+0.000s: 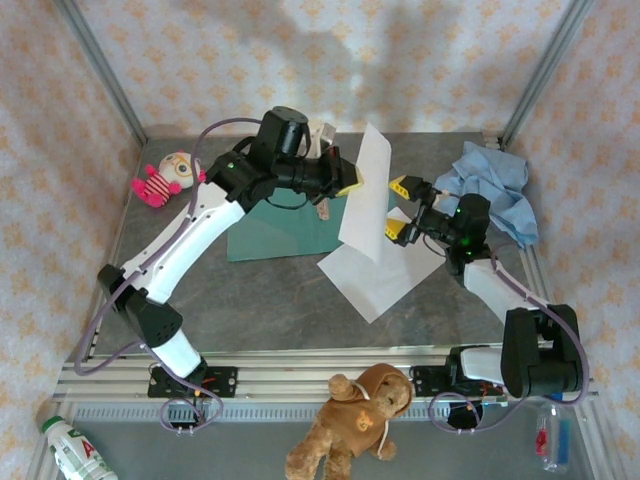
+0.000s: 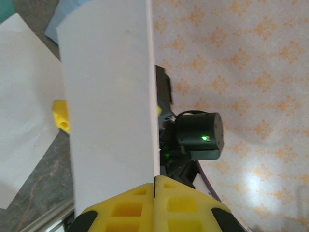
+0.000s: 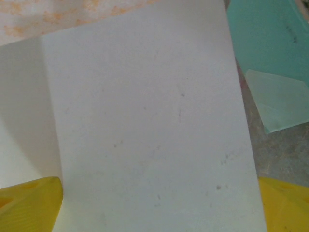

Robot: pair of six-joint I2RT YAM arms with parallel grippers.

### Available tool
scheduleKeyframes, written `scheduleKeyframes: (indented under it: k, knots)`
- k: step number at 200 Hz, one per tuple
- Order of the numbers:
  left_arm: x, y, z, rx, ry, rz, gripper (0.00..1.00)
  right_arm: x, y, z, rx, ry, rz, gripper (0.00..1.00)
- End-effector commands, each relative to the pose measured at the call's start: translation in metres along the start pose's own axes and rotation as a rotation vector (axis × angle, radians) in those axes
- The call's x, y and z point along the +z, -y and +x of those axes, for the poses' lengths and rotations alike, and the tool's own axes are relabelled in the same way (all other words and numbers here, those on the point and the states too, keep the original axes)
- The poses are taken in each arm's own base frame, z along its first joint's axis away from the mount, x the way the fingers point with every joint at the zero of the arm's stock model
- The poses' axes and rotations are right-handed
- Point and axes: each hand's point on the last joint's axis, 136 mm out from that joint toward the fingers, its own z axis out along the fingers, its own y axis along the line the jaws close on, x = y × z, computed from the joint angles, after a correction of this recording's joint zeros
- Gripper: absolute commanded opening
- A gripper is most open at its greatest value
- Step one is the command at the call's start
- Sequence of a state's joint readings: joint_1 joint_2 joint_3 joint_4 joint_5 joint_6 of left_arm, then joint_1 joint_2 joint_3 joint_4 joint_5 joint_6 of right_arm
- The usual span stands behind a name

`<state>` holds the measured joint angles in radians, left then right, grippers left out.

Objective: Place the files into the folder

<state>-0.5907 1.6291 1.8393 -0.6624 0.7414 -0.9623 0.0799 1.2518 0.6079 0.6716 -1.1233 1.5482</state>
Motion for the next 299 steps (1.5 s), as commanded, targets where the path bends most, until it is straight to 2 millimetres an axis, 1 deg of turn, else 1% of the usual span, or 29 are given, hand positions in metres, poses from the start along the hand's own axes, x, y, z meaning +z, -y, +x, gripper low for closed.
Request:
scheduleKeyframes:
  k: [1, 34, 61, 65, 77, 95, 112, 151, 189, 214, 260, 299]
  knots:
    - [-0.019, -0.006, 0.003, 0.010, -0.002, 0.020, 0.00, -0.005, -0.041, 0.022, -0.161, -0.047, -0.091, 1.00]
    - [-0.033, -0.018, 0.000, -0.011, 0.007, 0.032, 0.00, -0.006, -0.048, 0.027, -0.202, -0.063, -0.109, 1.00]
    - [-0.037, -0.022, 0.003, 0.008, -0.028, 0.037, 0.00, -0.007, -0.057, 0.031, -0.226, -0.078, -0.132, 1.00]
    - [-0.038, -0.023, 0.003, 0.010, -0.033, 0.035, 0.00, -0.010, -0.064, 0.037, -0.249, -0.080, -0.147, 1.00]
    - [-0.039, -0.028, 0.003, 0.020, -0.046, 0.029, 0.00, -0.011, -0.066, 0.040, -0.259, -0.090, -0.149, 0.99]
    - [-0.040, -0.040, 0.000, 0.019, -0.068, 0.005, 0.00, -0.011, -0.066, 0.041, -0.266, -0.096, -0.147, 1.00]
    - [-0.039, -0.046, 0.000, 0.021, -0.088, 0.009, 0.00, -0.011, -0.064, 0.041, -0.272, -0.099, -0.143, 0.99]
    - [-0.036, -0.067, -0.013, -0.011, -0.081, -0.024, 0.00, -0.011, -0.060, 0.041, -0.277, -0.096, -0.139, 0.99]
    - [-0.029, -0.087, -0.015, -0.024, -0.097, -0.064, 0.00, -0.009, -0.069, 0.054, -0.306, -0.124, -0.161, 1.00]
    - [-0.030, -0.100, -0.020, -0.036, -0.088, -0.089, 0.00, -0.009, -0.071, 0.057, -0.308, -0.125, -0.161, 1.00]
    - [-0.035, -0.108, -0.024, -0.036, -0.092, -0.085, 0.00, -0.009, -0.065, 0.054, -0.303, -0.112, -0.136, 1.00]
    - [-0.037, -0.104, -0.016, -0.018, -0.118, -0.058, 0.00, -0.009, -0.064, 0.054, -0.306, -0.108, -0.130, 1.00]
